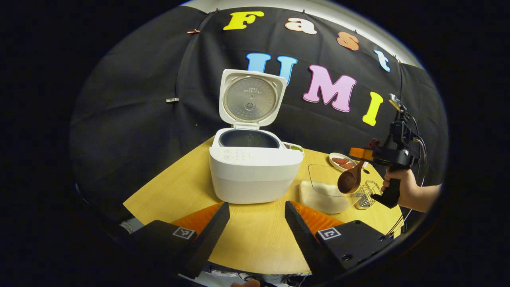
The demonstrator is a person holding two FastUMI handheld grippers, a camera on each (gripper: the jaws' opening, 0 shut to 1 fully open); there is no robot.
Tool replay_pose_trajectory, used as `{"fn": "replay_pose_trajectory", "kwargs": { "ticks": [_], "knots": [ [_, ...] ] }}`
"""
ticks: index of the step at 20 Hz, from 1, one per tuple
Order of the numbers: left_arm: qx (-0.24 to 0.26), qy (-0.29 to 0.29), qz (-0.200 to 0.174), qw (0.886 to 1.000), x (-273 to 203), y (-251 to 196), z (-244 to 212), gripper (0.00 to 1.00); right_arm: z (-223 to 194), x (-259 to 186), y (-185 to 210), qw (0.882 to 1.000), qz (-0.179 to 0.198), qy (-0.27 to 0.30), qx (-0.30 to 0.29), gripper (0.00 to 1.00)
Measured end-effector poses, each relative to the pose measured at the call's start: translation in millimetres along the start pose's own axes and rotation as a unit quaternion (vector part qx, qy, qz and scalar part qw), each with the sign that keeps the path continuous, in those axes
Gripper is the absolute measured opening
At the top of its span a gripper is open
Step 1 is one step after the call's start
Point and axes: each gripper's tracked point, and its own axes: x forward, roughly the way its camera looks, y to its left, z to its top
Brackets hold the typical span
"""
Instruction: Close the left gripper, press the button to open the rice cooker; take a wooden spoon from the chopstick holder with the right hand, scoop a spoonful of rice and pour it into the rice cooker, then put the wooden spoon back into the chopstick holder.
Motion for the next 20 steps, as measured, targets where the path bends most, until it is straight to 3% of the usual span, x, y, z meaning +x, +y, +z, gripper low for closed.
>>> {"fn": "replay_pose_trajectory", "kwargs": {
  "ticks": [6, 8, 9, 10, 12, 13, 20],
  "knots": [
    [-0.004, 0.011, 0.005, 1.0, 17, 22, -6, 0.96, -59, 8, 13, 0.999, -0.022, 0.043, 0.023, 0.24],
    [-0.008, 0.008, 0.005, 1.0, 19, 25, -2, 0.96, -61, 4, 21, 0.997, -0.033, 0.043, 0.053, 0.24],
    [-0.01, 0.007, 0.004, 1.0, 20, 27, -1, 0.96, -64, 3, 30, 0.995, -0.03, 0.051, 0.075, 0.19],
    [-0.011, 0.008, 0.002, 1.0, 21, 27, -2, 0.96, -65, 3, 37, 0.994, -0.028, 0.055, 0.091, 0.24],
    [-0.009, 0.011, 0.0, 1.0, 23, 29, -3, 0.98, -65, 3, 50, 0.991, -0.026, 0.062, 0.115, 0.24],
    [-0.008, 0.013, -0.001, 1.0, 23, 30, -5, 0.96, -65, 2, 55, 0.99, -0.024, 0.066, 0.124, 0.19],
    [-0.008, 0.016, -0.004, 1.0, 19, 37, -8, 0.96, -60, 3, 58, 0.963, -0.024, 0.099, 0.251, 0.24]
  ]
}}
